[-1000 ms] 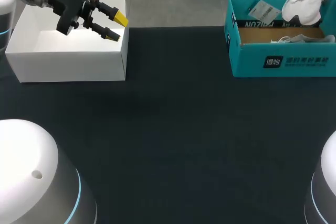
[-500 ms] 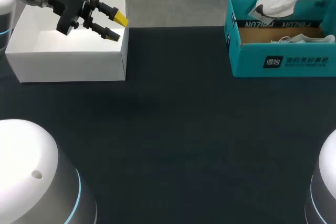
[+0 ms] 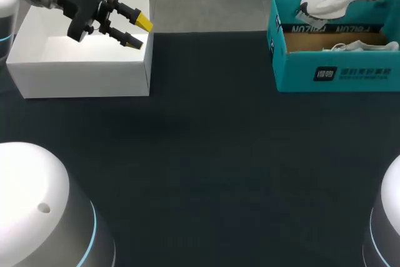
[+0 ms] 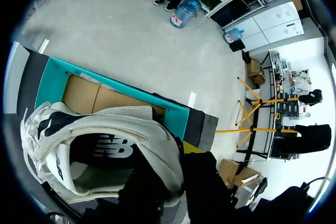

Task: Take the shoe out of the shoebox, open the shoe tongue, remove and reinsert the insole, then place the shoe into the shoebox

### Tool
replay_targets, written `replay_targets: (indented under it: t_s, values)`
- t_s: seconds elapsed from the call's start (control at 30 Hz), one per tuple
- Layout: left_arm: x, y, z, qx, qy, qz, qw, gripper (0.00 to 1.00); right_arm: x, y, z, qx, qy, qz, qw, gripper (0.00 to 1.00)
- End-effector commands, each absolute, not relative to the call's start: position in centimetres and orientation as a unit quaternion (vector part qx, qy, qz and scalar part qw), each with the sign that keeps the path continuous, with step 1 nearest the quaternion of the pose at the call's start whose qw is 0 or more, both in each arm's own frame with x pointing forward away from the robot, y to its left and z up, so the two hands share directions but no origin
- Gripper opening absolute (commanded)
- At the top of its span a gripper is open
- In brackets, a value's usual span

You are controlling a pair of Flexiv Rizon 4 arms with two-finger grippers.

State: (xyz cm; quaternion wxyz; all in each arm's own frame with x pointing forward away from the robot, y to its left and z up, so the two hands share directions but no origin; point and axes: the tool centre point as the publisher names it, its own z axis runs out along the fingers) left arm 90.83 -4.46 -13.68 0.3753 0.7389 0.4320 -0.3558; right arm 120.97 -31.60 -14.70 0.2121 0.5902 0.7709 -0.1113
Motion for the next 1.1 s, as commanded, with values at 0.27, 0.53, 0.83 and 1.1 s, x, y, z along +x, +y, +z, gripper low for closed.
replay_targets:
  t_s: [0.27, 0.53, 0.83, 1.1]
  values:
    - [90.8, -4.4, -13.6, 0.74, 0.432, -0.355, 0.375, 1.0, 119.9, -31.6, -14.7, 0.797, 0.568, -0.035, 0.199, 0.0]
    - [90.8, -4.4, -13.6, 0.74, 0.432, -0.355, 0.375, 1.0, 119.9, -31.6, -14.7, 0.797, 0.568, -0.035, 0.199, 0.0]
    - [90.8, -4.4, -13.6, 0.74, 0.432, -0.355, 0.375, 1.0, 119.0, -31.8, -15.7, 0.789, 0.582, -0.033, 0.193, 0.0]
    - [90.8, -4.4, -13.6, 0.74, 0.432, -0.355, 0.375, 1.0, 117.0, -31.7, -17.5, 0.779, 0.595, -0.051, 0.192, 0.0]
